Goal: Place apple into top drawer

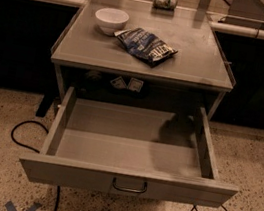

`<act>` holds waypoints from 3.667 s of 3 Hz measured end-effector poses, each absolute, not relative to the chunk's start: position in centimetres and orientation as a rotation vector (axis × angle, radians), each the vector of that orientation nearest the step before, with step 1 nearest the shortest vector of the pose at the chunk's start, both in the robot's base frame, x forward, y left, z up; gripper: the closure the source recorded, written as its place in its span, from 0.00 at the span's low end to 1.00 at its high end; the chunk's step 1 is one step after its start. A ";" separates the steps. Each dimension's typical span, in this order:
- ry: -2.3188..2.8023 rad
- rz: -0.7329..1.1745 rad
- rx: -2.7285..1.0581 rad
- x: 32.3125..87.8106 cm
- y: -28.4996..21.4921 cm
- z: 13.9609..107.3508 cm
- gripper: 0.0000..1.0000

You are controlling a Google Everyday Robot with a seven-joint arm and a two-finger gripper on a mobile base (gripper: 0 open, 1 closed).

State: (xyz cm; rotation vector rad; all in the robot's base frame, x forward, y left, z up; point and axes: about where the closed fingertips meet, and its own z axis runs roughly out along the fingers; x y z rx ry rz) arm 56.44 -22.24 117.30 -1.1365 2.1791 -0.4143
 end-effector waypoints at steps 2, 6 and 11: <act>2.193 -0.378 -1.119 56.7 -21.9 115.9 1.00; 2.241 -0.057 -0.950 49.5 -17.0 109.5 1.00; 2.147 0.311 -0.679 51.8 -11.2 96.8 1.00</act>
Offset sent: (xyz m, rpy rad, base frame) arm -0.0126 0.0074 -0.0531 0.0838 0.0646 -0.0233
